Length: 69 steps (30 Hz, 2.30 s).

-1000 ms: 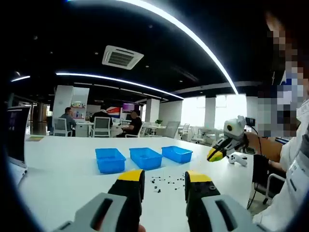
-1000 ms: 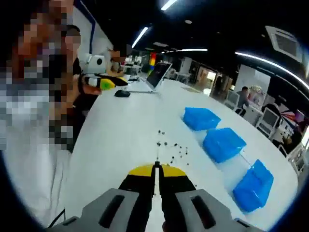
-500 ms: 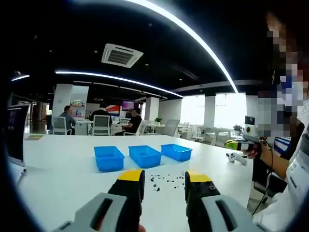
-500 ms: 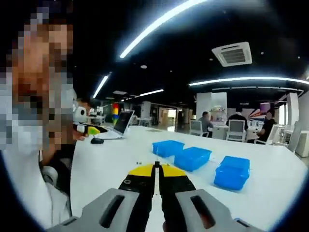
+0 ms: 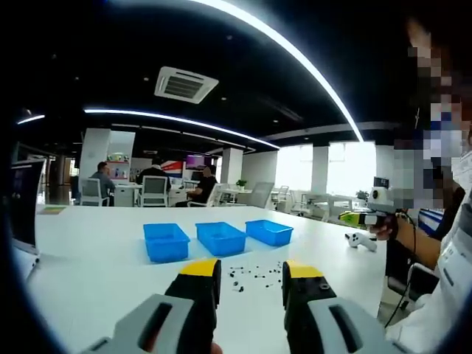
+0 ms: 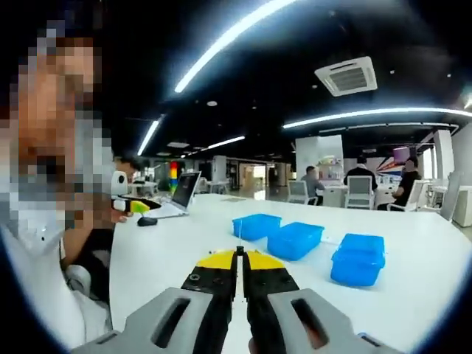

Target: Pick up the resistors one by one and place each resistor into its matching bin, sorting the parts by color and model until every resistor is separated into the correct bin for its type

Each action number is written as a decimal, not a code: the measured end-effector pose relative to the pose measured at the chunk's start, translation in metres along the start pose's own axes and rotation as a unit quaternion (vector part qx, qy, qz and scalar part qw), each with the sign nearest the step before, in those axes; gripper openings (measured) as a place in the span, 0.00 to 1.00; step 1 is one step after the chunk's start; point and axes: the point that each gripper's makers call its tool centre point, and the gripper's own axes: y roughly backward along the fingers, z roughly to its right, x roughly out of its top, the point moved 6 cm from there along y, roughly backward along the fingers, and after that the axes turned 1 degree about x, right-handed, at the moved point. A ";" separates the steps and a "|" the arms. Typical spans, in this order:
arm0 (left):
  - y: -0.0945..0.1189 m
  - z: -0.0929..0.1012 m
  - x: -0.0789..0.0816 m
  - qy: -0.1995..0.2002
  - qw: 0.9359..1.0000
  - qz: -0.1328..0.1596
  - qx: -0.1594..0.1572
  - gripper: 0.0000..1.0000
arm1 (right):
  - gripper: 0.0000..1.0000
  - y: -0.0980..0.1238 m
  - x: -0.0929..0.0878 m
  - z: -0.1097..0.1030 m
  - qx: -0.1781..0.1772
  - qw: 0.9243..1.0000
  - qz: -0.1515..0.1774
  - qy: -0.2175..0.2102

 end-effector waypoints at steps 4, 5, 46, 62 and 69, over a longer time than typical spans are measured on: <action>0.001 0.000 0.001 0.000 1.000 0.001 0.001 0.35 | 0.06 -0.028 0.011 0.001 0.014 1.000 -0.006 -0.006; 0.001 -0.001 0.001 0.000 1.000 0.002 0.001 0.35 | 0.06 -0.035 0.014 0.001 0.016 1.000 -0.007 -0.006; 0.010 -0.003 0.007 0.003 1.000 0.016 0.008 0.35 | 0.06 -0.385 -0.015 0.066 -0.015 0.991 -0.131 -0.017; 0.008 -0.002 0.005 0.003 1.000 0.016 0.006 0.35 | 0.54 -0.348 0.003 0.062 -0.025 0.996 -0.079 -0.024; 0.006 -0.001 0.005 0.002 1.000 0.014 0.004 0.35 | 0.49 -0.290 0.030 0.046 0.005 0.999 -0.037 -0.005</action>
